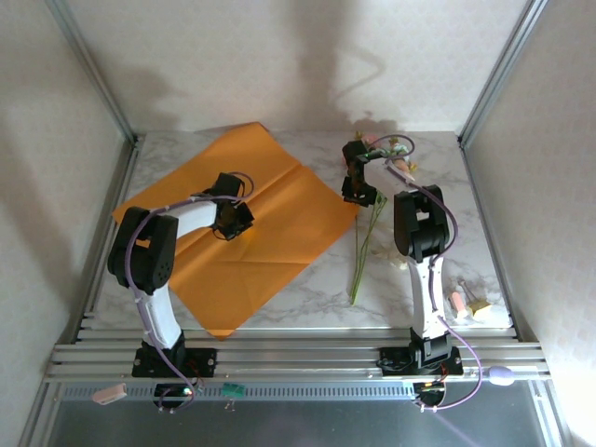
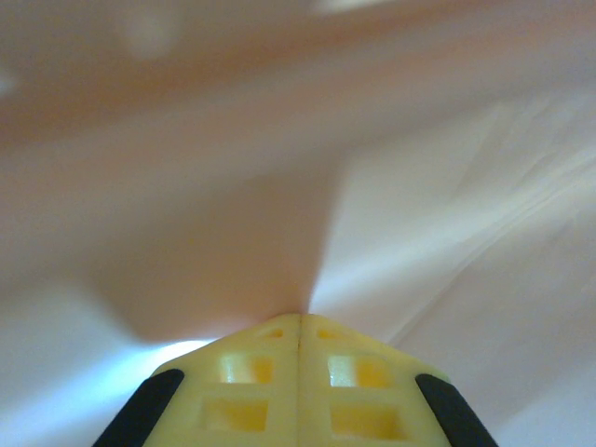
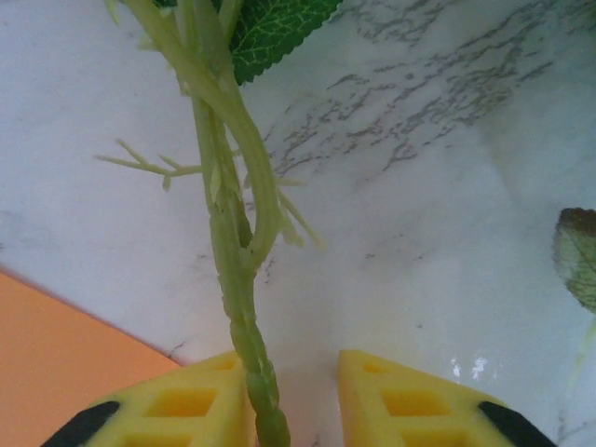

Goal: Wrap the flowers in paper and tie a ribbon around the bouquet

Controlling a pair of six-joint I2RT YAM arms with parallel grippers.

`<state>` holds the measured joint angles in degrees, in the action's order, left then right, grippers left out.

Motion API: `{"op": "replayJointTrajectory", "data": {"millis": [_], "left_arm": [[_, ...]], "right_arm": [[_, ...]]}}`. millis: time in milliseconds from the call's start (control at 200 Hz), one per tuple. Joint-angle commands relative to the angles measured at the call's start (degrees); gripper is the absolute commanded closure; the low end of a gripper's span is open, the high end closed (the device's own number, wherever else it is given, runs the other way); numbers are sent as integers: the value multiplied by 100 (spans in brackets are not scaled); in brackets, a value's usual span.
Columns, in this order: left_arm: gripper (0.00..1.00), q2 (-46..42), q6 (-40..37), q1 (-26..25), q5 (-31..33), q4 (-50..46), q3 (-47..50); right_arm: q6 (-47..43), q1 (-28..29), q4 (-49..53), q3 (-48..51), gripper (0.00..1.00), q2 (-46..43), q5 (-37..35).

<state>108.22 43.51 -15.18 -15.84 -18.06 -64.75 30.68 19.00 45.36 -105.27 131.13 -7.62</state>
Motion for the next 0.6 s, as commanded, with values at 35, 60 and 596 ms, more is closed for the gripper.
{"op": "replayJointTrajectory", "data": {"millis": [35, 60, 596], "left_arm": [[100, 272, -115, -46, 133, -186, 195], [100, 286, -119, -46, 127, -178, 200], [100, 645, -67, -420, -49, 20, -32]], "right_arm": [[-215, -4, 295, -253, 80, 104, -266], [-243, -10, 276, -236, 82, 62, -330], [-697, -2, 43, 150, 100, -1915, -1265]]}}
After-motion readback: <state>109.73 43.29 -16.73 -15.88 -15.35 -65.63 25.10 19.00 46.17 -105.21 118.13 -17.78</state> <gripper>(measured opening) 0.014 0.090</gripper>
